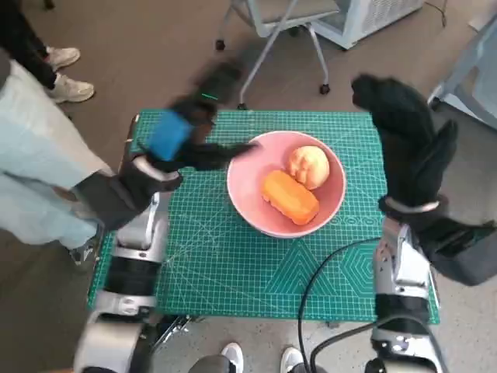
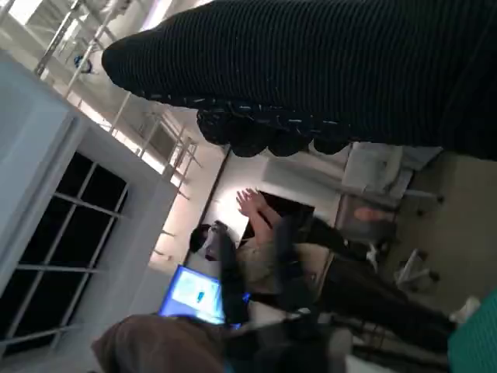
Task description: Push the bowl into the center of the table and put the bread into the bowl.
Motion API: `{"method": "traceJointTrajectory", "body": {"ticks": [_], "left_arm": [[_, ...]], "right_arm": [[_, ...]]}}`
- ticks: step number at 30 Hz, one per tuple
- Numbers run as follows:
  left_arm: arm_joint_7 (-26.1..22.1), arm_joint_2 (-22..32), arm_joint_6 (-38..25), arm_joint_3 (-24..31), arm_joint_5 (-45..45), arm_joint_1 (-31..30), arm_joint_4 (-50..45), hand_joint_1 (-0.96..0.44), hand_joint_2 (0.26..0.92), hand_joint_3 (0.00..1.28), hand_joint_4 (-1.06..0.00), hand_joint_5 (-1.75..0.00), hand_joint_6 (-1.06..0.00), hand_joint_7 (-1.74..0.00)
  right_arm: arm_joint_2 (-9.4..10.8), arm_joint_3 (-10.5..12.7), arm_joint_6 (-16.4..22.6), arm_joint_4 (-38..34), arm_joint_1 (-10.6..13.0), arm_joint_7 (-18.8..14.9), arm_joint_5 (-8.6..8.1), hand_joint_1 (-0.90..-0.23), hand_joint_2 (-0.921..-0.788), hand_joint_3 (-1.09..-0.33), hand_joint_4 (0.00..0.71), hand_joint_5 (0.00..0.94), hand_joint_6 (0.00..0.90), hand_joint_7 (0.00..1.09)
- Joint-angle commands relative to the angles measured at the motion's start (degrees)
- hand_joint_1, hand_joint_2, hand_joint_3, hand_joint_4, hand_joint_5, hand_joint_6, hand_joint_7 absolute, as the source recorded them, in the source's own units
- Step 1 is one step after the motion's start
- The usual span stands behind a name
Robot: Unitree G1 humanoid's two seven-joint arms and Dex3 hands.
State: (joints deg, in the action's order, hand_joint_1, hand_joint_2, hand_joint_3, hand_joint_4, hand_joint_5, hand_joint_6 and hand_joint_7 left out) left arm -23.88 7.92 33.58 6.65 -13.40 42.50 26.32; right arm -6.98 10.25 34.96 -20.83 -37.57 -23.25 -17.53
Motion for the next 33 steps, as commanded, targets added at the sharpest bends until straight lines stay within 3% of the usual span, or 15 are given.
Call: {"method": "traceJointTrajectory", "body": {"ticks": [1, 12, 25, 33], "left_arm": [[1.8, -1.0, -0.3, 1.0, -1.2, -1.5, -1.9, -0.70, 0.921, 0.56, -0.03, -0.01, -0.20, -0.03], [1.8, -1.3, -4.8, -0.7, -1.5, -4.1, -8.7, -0.73, 0.921, 0.58, -0.04, -0.01, -0.20, -0.04], [3.1, -0.9, -5.2, -1.7, 1.6, -5.7, -11.3, -0.74, 0.921, 0.58, -0.03, -0.01, -0.18, -0.04], [3.7, -1.4, -5.7, -1.8, 2.0, -6.0, -12.0, -0.74, 0.921, 0.58, -0.03, 0.00, -0.17, -0.05]], "right_arm": [[-0.6, -0.6, -0.9, 0.5, 0.5, 0.4, 1.14, -0.653, -0.921, -0.693, 0.184, 0.009, 0.113, 0.44], [-2.3, -0.7, -1.9, 0.9, -0.8, 0.3, 0.97, -0.665, -0.921, -0.671, 0.197, 0.006, 0.146, 0.39], [-2.6, -1.7, -2.2, 0.4, -1.3, 0.0, 1.61, -0.672, -0.921, -0.680, 0.196, 0.002, 0.154, 0.37], [-3.2, -1.3, -3.8, 1.2, -1.4, -1.0, 0.07, -0.673, -0.921, -0.674, 0.201, 0.004, 0.160, 0.37]]}}
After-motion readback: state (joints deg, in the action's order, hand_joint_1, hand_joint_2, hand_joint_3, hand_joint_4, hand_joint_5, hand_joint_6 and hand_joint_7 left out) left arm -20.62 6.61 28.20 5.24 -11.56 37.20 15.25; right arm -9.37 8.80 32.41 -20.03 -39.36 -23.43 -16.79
